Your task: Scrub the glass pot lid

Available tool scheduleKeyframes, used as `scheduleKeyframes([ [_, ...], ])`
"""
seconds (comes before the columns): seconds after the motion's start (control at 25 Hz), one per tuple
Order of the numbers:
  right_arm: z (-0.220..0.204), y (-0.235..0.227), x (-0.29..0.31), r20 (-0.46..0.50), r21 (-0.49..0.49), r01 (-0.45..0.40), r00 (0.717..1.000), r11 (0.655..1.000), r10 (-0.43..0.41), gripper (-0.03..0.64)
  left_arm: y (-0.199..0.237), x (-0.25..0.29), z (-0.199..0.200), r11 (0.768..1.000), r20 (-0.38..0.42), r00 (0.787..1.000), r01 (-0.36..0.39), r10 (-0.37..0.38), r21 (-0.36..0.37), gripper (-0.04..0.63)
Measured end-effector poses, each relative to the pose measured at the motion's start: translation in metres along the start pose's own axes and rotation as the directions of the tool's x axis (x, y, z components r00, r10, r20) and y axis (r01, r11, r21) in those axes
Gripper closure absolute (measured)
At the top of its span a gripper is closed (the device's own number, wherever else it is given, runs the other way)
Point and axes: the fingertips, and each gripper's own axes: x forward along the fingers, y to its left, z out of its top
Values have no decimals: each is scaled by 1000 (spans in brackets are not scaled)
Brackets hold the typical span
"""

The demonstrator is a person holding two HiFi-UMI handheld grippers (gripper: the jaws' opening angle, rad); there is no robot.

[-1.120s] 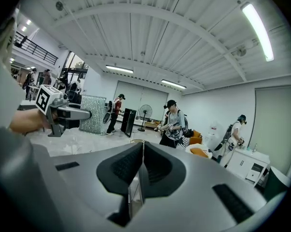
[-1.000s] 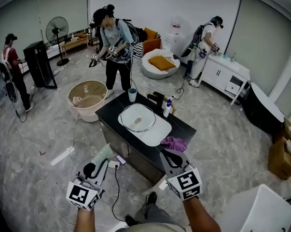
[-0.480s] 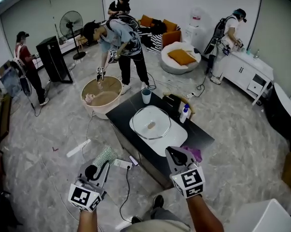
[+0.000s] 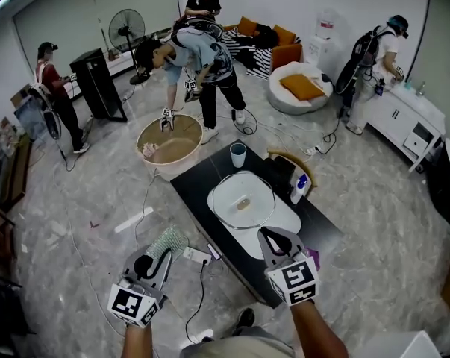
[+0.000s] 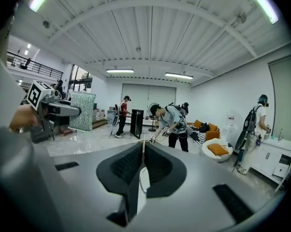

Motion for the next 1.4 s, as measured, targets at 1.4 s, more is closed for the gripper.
scheduleKeyframes([
  [1.4, 24, -25, 74, -230, 62, 602, 785, 796, -575, 589, 159, 217, -6, 838, 46, 839, 538, -543, 90, 508],
])
